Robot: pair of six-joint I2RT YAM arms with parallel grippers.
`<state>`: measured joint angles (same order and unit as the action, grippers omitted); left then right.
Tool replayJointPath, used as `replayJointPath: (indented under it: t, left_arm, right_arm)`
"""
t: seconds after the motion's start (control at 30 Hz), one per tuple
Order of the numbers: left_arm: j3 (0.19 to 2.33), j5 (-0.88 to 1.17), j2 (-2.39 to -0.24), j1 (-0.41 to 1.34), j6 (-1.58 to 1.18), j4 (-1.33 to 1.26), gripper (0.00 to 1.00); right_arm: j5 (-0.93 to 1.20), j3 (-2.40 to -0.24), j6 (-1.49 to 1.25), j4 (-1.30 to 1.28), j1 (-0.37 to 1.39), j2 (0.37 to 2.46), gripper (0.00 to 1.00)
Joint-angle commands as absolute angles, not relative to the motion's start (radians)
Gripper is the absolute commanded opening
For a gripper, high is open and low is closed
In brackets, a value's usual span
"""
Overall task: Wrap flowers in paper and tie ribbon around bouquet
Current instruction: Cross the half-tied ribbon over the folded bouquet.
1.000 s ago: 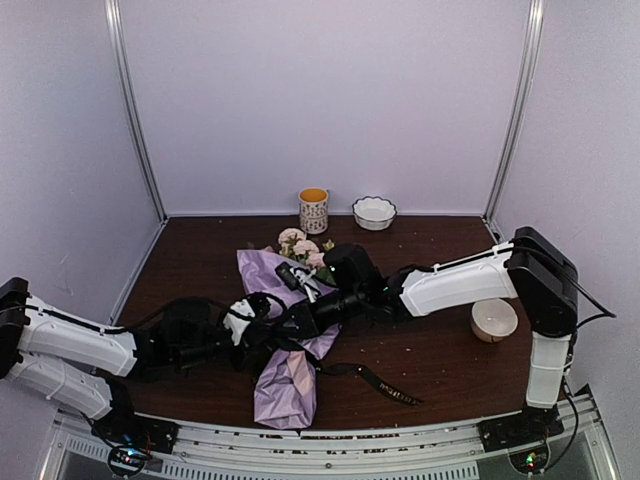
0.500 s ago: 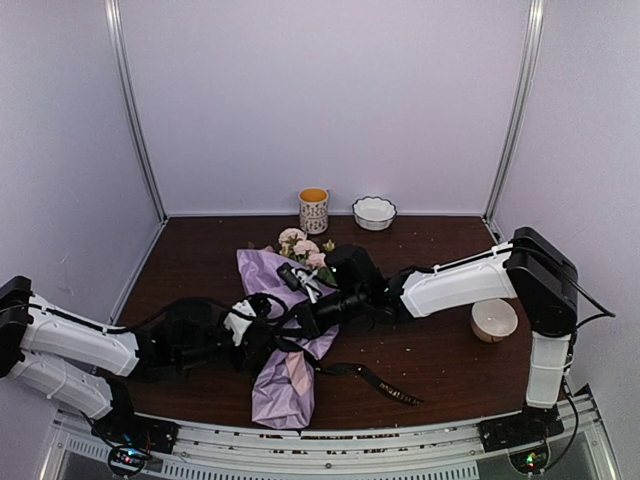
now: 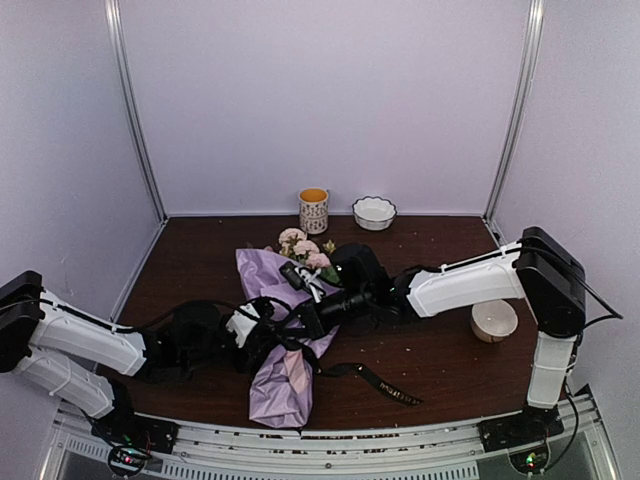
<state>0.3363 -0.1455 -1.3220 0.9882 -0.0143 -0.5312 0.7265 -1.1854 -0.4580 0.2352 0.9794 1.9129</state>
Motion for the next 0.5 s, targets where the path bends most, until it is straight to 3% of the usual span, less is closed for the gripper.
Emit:
replayJointPath:
  t: [0.0, 0.23, 0.37, 0.47]
  left_arm:
    - [0.355, -0.162, -1.319, 0.985, -0.019, -0.594, 0.3]
    - [0.337, -0.143, -1.28, 0.983, -0.016, -0.603, 0.33]
    - [0.345, -0.064, -1.273, 0.985, -0.005, -0.621, 0.41]
    - [0.364, -0.053, -1.293, 0.985, -0.005, -0.626, 0.4]
  right_arm:
    - [0.765, -1.189, -0.437, 0.239, 0.981, 1.869, 0.0]
    - [0.787, -1.19, -0.428, 0.228, 0.982, 1.869, 0.0]
    - [0.792, -1.197, -0.433, 0.218, 0.985, 1.888, 0.0]
    - [0.793, -1.198, -0.437, 0.223, 0.989, 1.891, 0.0]
